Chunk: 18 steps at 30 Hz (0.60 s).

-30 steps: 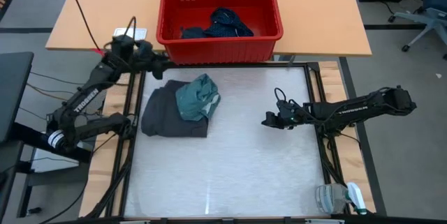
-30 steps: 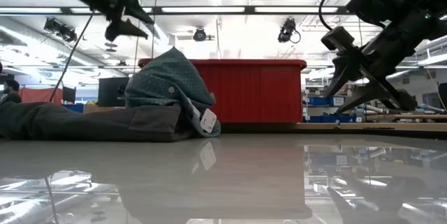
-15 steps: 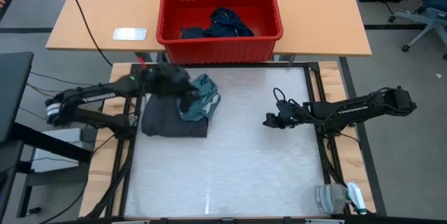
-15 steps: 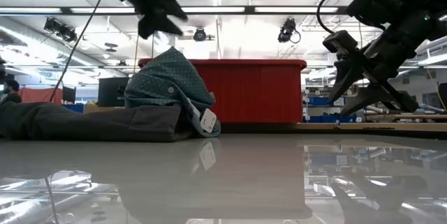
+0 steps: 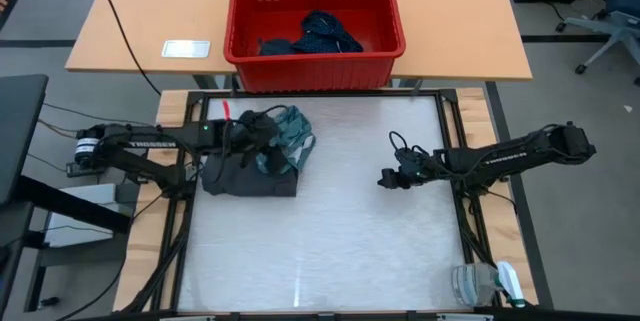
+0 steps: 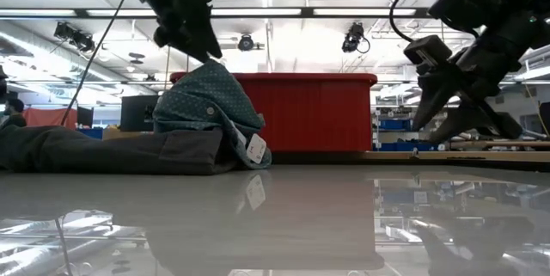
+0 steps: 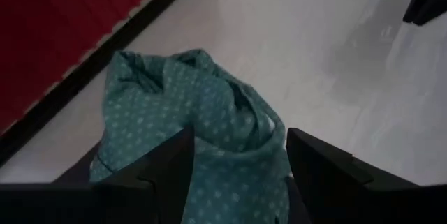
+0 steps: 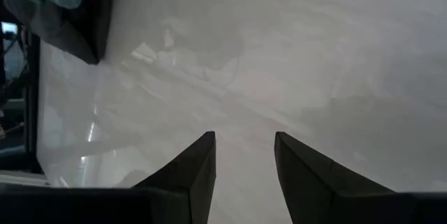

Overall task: Fold laundry
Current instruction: Stack the dark green polo on top of the black shorts

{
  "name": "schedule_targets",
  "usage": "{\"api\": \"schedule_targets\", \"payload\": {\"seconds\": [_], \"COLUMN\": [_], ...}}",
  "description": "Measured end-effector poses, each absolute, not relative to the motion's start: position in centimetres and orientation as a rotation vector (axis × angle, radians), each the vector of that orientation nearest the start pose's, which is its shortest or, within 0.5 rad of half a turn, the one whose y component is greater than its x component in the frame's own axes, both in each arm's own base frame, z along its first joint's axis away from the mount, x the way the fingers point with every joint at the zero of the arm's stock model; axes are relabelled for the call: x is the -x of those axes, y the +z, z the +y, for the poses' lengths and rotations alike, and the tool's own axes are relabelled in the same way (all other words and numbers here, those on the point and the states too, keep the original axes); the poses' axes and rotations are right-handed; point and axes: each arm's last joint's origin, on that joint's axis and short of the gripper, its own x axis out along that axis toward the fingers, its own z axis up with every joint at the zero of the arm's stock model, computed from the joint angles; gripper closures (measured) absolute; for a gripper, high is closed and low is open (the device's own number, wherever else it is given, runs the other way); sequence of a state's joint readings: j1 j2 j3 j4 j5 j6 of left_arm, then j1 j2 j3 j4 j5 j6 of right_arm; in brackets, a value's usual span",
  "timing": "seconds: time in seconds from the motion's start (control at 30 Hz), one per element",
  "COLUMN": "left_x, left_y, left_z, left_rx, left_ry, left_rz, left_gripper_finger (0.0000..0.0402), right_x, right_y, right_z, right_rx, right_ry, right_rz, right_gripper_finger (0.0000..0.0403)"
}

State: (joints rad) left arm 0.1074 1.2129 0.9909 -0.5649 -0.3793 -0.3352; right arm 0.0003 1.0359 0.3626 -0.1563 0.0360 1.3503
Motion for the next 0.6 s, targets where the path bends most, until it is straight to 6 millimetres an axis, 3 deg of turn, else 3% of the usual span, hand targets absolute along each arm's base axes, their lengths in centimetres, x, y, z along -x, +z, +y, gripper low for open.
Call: {"api": "schedule_targets", "payload": {"seconds": [0.13, 0.37, 0.5, 0.6], "left_x": [-25.3, -27.6, -28.3, -28.2], "left_y": [28.2, 25.0, 23.1, 22.6], "left_z": [3.8, 4.1, 5.7, 7.0], "left_rx": [0.197, 0.199, 0.246, 0.340], "left_ry": [0.587, 0.578, 0.700, 0.787], "left_rz": [0.702, 0.823, 0.866, 0.850], "left_gripper_finger": [0.0171, 0.0171, 0.0175, 0.0207], "right_x": [-17.9, -17.8, -17.8, -17.8], "right_y": [15.3, 15.2, 15.2, 15.2], "right_z": [0.0, 0.0, 0.1, 0.1], "right_rx": [-1.237, -1.224, -1.217, -1.213], "right_ry": [-0.560, -0.554, -0.541, -0.533], "right_rz": [0.707, 0.730, 0.741, 0.746], "right_gripper_finger": [0.0249, 0.0249, 0.0249, 0.0249]}}
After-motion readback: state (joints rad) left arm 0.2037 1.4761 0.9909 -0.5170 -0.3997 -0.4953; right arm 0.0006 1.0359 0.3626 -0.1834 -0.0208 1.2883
